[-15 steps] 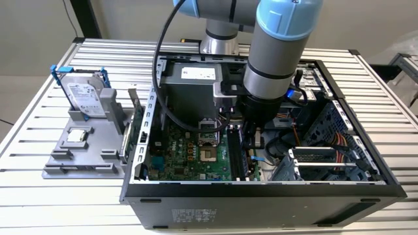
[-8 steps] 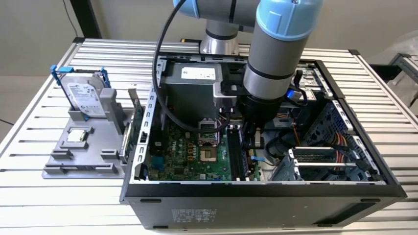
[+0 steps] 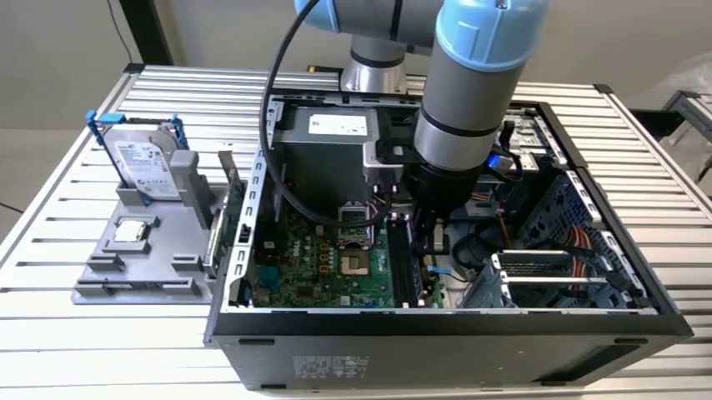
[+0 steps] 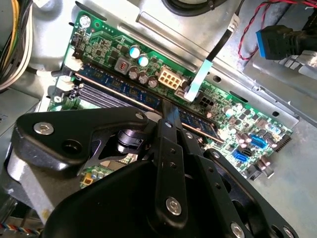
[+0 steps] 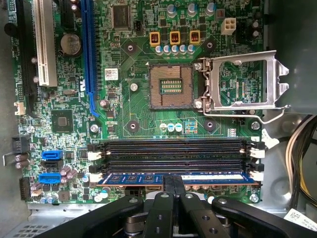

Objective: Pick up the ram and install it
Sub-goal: 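Press down the ram until it locks into place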

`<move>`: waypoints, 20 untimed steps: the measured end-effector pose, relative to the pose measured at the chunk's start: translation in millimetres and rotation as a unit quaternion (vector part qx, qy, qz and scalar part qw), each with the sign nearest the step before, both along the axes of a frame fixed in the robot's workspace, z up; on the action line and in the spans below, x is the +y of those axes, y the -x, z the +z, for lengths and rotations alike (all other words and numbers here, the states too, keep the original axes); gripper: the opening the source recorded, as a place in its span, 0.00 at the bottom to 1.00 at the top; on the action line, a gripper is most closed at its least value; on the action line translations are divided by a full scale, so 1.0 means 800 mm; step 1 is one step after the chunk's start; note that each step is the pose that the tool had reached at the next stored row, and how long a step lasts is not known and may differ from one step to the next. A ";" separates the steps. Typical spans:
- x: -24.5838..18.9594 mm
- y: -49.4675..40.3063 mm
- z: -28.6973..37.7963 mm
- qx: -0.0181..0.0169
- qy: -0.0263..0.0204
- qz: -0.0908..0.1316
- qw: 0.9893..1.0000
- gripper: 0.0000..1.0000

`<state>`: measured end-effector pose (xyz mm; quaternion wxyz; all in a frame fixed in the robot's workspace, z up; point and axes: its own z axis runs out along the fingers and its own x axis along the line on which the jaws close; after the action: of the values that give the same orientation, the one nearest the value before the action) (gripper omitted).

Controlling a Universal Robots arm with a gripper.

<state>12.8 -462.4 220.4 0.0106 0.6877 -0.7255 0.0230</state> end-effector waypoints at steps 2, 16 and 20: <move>0.0000 0.000 -0.0001 0.000 0.000 0.000 1.000 0.00; 0.0000 0.000 -0.0020 0.000 0.000 0.000 1.000 0.00; 0.0002 0.000 0.0014 0.000 -0.001 0.000 1.000 0.00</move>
<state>12.8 -462.2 221.5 0.0100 0.6877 -0.7256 0.0225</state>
